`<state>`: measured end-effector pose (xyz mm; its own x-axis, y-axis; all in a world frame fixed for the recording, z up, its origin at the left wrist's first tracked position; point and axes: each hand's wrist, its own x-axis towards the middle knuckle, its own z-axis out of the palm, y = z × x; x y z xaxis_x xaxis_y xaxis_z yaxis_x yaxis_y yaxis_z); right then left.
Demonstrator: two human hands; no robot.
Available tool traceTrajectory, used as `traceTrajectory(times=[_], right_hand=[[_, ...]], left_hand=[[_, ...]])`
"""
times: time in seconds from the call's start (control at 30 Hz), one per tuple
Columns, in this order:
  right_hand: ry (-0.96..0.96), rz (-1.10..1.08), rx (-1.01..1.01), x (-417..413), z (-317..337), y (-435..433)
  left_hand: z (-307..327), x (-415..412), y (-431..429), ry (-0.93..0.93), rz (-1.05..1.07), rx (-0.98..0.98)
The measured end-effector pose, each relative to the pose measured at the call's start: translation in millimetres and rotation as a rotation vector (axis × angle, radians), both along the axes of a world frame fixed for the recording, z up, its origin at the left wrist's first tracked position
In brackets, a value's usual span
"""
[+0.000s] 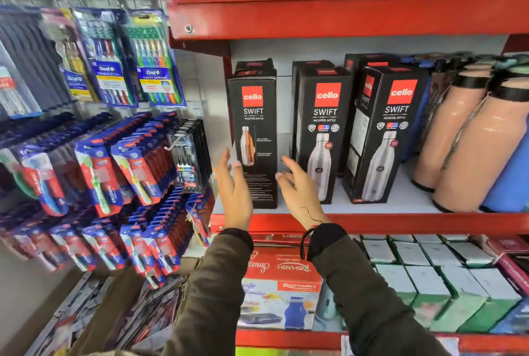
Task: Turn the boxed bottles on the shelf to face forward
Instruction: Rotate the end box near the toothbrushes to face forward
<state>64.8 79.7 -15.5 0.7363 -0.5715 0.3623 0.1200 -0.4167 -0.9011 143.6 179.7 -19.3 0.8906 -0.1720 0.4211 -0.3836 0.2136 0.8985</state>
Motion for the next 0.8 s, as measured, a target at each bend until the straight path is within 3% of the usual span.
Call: traceTrajectory(times=[0.23, 0.47, 0.8], right_hand=[[0.004, -0.049, -0.050, 13.0, -9.2, 15.2], [-0.035, -0.137, -0.067, 15.3, -1.7, 21.2], [-0.064, -0.194, -0.063, 23.8, 13.7, 19.1]], left_hand=[[-12.9, 17.4, 4.3, 0.135, -0.250, -0.005], [1.0, 2.9, 26.2, 0.107, -0.213, -0.106], [-5.3, 16.8, 32.6, -0.061, -0.146, -0.079]])
